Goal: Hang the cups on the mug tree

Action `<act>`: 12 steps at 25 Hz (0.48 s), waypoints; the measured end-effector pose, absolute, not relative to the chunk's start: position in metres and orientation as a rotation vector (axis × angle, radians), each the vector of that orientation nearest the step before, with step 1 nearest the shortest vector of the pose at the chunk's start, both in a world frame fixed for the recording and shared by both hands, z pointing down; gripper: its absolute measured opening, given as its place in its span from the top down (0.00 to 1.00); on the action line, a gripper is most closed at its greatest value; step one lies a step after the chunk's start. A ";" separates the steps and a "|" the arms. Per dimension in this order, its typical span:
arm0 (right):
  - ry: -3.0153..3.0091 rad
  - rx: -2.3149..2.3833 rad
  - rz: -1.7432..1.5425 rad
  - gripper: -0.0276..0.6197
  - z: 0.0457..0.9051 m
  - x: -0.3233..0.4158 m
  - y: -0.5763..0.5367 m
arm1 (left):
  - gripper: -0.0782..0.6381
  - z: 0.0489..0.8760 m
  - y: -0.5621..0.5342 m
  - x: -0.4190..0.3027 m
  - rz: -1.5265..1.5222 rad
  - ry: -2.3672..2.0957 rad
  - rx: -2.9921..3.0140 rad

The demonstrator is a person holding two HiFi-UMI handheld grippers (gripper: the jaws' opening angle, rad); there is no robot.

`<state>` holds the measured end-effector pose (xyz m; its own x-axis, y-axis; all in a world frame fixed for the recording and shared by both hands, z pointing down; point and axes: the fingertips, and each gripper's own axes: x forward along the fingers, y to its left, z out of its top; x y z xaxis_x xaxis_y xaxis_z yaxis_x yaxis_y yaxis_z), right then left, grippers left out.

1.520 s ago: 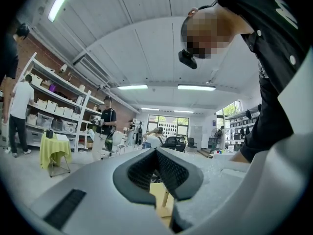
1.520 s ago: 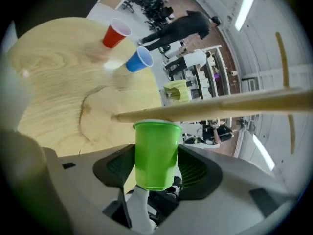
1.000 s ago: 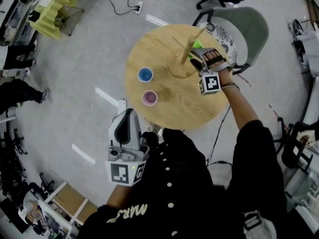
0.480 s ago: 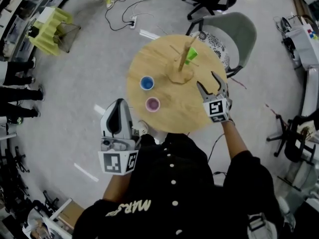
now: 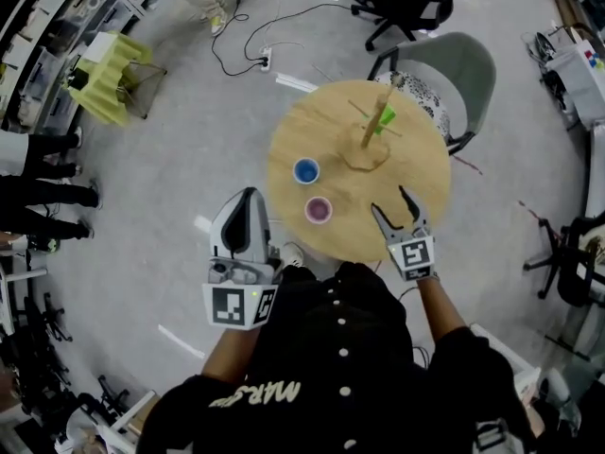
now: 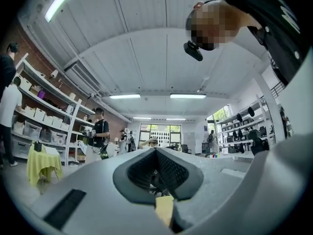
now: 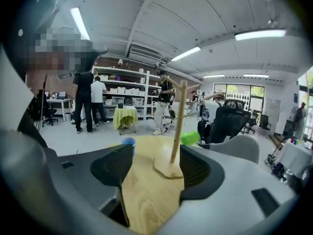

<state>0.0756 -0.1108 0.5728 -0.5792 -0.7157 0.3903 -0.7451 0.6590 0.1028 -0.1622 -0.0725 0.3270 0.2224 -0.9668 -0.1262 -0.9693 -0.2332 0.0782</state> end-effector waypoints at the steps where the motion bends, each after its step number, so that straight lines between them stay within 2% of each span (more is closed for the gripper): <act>1: -2.487 1.124 0.109 0.50 0.574 0.063 -0.104 | 0.90 0.328 -0.073 -0.167 0.231 1.933 -2.448; 7: -2.461 0.888 0.105 0.46 0.634 -0.010 -0.063 | 0.90 0.341 -0.072 -0.200 0.195 1.972 -2.447; 12: -2.470 0.796 0.113 0.43 0.687 -0.042 -0.060 | 0.90 0.361 -0.071 -0.212 0.115 2.007 -2.450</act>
